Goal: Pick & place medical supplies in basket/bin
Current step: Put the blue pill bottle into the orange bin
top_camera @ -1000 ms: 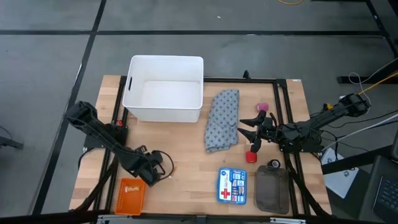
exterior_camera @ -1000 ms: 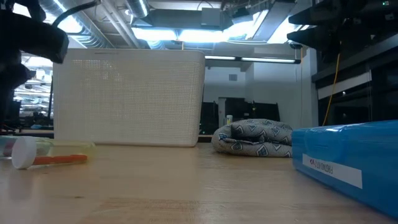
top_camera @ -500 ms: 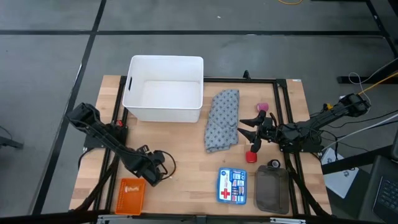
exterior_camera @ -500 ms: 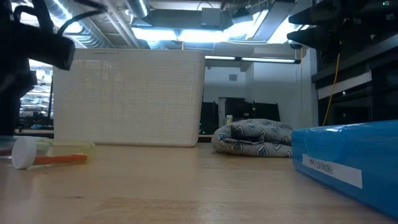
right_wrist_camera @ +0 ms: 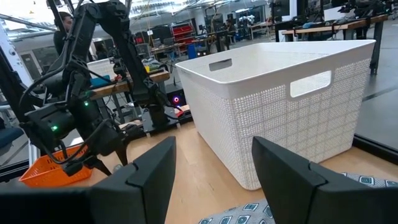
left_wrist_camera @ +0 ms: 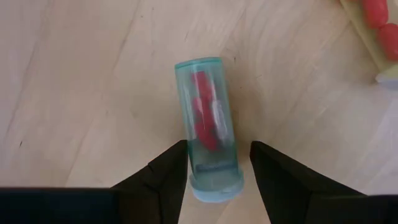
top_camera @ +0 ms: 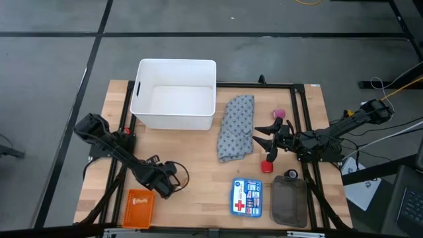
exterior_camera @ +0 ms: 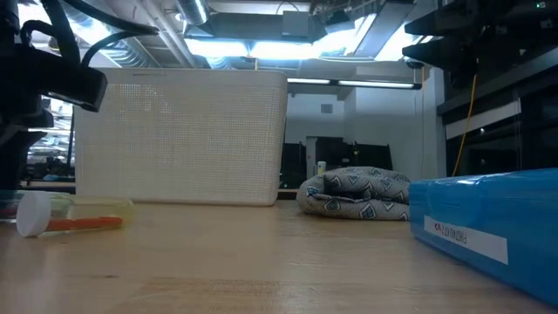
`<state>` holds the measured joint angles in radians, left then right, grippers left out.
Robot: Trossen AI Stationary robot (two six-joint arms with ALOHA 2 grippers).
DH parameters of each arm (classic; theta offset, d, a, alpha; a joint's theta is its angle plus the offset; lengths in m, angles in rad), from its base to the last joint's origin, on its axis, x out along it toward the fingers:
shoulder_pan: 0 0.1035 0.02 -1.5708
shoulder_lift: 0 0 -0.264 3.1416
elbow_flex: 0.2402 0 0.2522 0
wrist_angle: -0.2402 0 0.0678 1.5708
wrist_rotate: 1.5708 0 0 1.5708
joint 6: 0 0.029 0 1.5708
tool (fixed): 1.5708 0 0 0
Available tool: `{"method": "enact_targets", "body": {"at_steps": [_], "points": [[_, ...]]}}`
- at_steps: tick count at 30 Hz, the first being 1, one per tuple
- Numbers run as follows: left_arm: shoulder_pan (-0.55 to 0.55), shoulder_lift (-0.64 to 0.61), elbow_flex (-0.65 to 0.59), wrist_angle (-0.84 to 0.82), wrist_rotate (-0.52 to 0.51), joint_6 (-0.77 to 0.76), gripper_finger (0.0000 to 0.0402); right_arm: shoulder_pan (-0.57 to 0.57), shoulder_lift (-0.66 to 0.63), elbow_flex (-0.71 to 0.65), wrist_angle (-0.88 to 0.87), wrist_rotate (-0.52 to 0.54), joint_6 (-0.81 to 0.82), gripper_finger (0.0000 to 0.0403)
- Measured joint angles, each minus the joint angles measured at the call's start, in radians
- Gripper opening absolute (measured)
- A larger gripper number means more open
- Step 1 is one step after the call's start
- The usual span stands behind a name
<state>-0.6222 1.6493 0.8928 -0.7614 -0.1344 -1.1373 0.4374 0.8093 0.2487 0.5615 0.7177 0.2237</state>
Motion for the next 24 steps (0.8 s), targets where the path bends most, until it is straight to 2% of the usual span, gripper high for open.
{"method": "enact_targets", "body": {"at_steps": [8,15,19,24], "points": [[-0.041,0.000,-0.002,-0.026,0.021,-0.001,0.0121,0.000,0.000,0.000,0.000,0.000,0.000,0.0212],[-0.078,-0.015,-0.003,-0.101,0.038,-0.011,0.0101,0.000,0.000,0.000,0.000,0.000,0.000,0.0212],[-0.098,-0.071,-0.010,-0.143,0.036,-0.013,0.0101,0.000,0.000,0.000,0.000,0.000,0.001,0.0212],[-0.131,-0.201,-0.005,-0.151,-0.025,-0.024,0.0100,0.000,0.000,0.000,0.000,0.000,0.001,0.0212]]}}
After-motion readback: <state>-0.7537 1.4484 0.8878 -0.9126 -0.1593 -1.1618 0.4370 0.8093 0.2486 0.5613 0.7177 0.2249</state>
